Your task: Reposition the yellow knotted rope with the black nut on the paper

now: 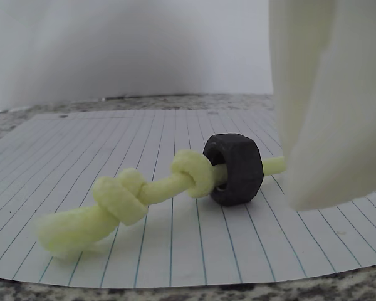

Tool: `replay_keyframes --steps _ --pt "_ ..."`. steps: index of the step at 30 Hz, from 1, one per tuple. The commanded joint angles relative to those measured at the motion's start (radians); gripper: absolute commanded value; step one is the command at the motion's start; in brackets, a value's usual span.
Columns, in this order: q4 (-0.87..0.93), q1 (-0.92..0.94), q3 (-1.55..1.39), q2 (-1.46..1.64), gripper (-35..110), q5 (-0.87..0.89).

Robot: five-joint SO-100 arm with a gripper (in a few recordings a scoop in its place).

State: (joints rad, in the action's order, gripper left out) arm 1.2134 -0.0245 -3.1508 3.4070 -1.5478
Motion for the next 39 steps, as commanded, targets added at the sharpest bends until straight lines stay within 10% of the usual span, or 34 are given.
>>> replay_keyframes --steps 1,39 --pt "0.005 -0.008 0.000 0.003 0 -0.002" --pt "-0.083 -0.018 0.132 -0.023 0 0.002"
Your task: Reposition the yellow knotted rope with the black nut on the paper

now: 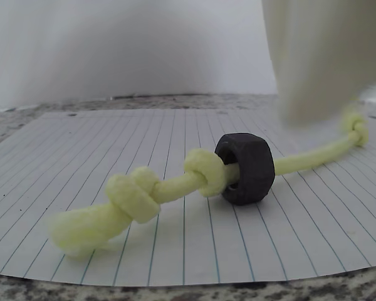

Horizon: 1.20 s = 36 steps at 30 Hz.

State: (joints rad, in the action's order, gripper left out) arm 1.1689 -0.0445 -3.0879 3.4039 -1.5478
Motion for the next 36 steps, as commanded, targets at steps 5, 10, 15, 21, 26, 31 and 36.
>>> replay_keyframes --steps 5,10,15,21,26,31,36 --pt "-0.100 0.012 0.204 -0.120 0 0.003" --pt "-0.130 0.003 0.337 -0.313 0 0.003" --pt "-0.112 -0.063 0.505 -0.557 0 0.074" --pt "-0.098 -0.104 0.583 -0.799 2 0.074" --pt "-0.106 -0.115 0.594 -0.942 15 0.104" --pt "-0.054 -0.149 0.669 -1.060 20 0.140" --pt "-0.021 -0.199 0.699 -1.150 20 0.393"
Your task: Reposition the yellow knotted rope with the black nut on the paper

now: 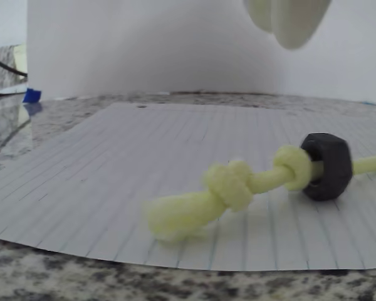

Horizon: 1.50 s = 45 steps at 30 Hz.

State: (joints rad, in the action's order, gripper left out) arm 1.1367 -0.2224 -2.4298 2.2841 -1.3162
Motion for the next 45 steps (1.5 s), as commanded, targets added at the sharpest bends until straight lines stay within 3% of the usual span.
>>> replay_keyframes --steps 1,9,14,45 --pt "0.018 -0.023 0.041 -0.041 20 0.204" --pt "0.040 -0.006 0.041 -0.084 20 0.351" --pt "0.031 -0.005 0.041 -0.115 33 0.377" --pt "-0.156 -0.069 0.037 -0.356 33 0.382"
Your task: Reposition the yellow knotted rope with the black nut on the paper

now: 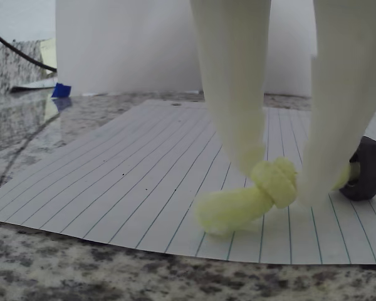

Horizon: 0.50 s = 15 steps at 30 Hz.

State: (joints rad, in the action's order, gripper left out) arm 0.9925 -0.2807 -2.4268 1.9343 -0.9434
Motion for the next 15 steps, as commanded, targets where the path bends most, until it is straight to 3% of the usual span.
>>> replay_keyframes --steps 1,12,13,15 --pt "-0.017 -0.015 0.034 -0.015 33 0.009" --pt "-0.038 -0.025 0.032 -0.049 31 0.003" --pt "-0.038 -0.025 0.032 -0.049 27 0.000" --pt "-0.038 -0.025 0.032 -0.048 1 -0.005"
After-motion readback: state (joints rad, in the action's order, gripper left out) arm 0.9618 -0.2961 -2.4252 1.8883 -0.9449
